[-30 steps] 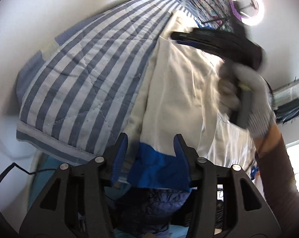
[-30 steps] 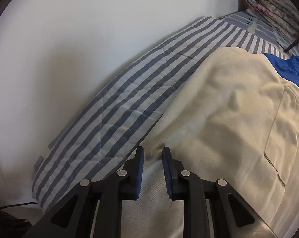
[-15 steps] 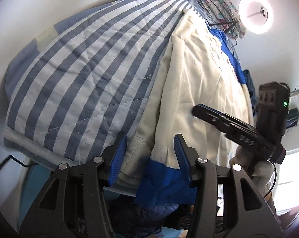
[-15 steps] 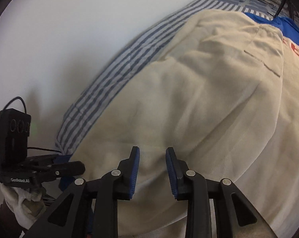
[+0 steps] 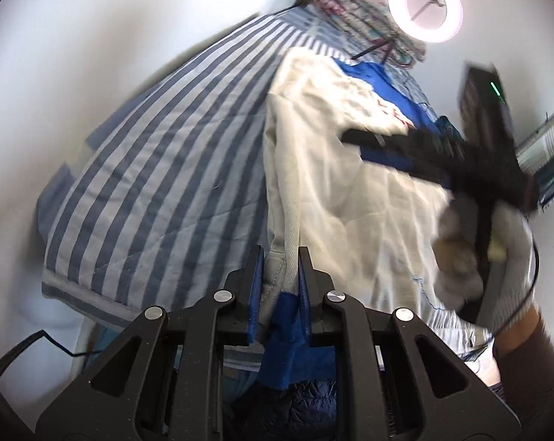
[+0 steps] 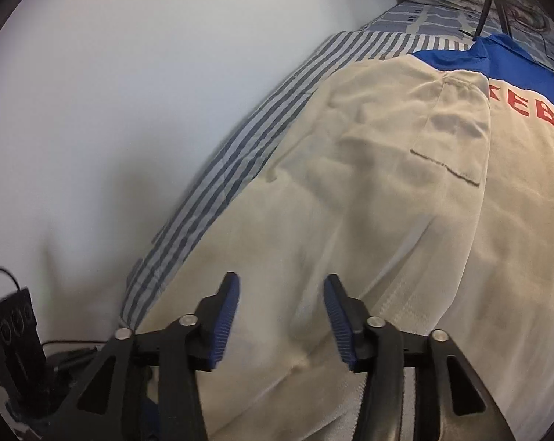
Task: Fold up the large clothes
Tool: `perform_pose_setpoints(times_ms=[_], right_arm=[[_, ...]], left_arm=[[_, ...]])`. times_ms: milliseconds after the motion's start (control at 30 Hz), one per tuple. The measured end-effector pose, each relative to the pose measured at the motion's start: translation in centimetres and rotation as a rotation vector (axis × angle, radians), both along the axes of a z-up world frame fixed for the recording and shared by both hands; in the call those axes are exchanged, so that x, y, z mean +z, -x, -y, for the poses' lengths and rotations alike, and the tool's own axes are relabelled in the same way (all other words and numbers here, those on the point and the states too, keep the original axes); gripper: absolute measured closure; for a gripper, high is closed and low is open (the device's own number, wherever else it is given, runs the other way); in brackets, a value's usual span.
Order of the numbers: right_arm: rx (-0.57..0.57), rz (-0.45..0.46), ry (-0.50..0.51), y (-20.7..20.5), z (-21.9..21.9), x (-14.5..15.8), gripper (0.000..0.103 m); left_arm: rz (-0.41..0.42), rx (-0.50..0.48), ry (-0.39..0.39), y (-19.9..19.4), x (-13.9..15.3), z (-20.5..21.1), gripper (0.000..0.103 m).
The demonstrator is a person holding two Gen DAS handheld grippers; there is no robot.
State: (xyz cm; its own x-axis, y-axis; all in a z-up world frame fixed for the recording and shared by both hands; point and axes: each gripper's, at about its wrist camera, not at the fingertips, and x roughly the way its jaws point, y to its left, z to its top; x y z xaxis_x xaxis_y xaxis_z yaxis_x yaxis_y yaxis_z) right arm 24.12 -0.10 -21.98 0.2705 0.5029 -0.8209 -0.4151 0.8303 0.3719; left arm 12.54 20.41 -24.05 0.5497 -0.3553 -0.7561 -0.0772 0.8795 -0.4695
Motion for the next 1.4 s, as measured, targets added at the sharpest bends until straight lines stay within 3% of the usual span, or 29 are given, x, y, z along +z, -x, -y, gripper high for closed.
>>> perform_pose_setpoints(times_ms=[200,467,700,733,800,867,967,1033,1200,1400], right_arm=[[0.011,0.003,0.075,-3.7,-3.9,0.8,0.034],[0.045,-0.014,0.254,-5.7,-8.9,-1.5,0.034],[0.040,-0.022,0.371,-6.3,-10.7,-3.6,0.035],[0.043,-0.022,0.390,-6.4,-10.9,-3.9,0.037],[0.041,-0.020,0.437,-6.6,-11.0,-4.5,0.052],[0.033,-0.012,0.466,-6.7,-10.6,-4.8,0.074],[0.003,-0.016,0.436,-6.9,-9.3,-4.5,0.095],[-0.014,-0.030,0.376,-7.2,-8.0,-4.0,0.099],[-0.050,-0.024,0.213,-7.3,-4.3,-1.9,0.101],[-0.119,-0.026,-0.051,-6.9,3.1,0.5,0.101]], left_arm=[[0.019,-0.024,0.016,-0.6,0.6,1.2,0.088],[0.024,-0.042,0.029,-1.0,0.8,2.6,0.088],[0.026,-0.055,0.020,-1.3,0.8,4.2,0.088],[0.026,-0.057,0.017,-1.3,0.9,4.5,0.088],[0.025,-0.065,0.010,-1.4,0.9,5.0,0.088],[0.023,-0.066,0.007,-1.5,0.9,5.6,0.089],[0.031,-0.079,-0.002,-1.7,1.3,6.8,0.089],[0.042,-0.092,-0.020,-1.7,1.7,7.7,0.089],[0.070,-0.146,-0.075,-1.5,3.1,11.8,0.089],[0.110,-0.234,-0.135,-1.2,4.5,17.4,0.089]])
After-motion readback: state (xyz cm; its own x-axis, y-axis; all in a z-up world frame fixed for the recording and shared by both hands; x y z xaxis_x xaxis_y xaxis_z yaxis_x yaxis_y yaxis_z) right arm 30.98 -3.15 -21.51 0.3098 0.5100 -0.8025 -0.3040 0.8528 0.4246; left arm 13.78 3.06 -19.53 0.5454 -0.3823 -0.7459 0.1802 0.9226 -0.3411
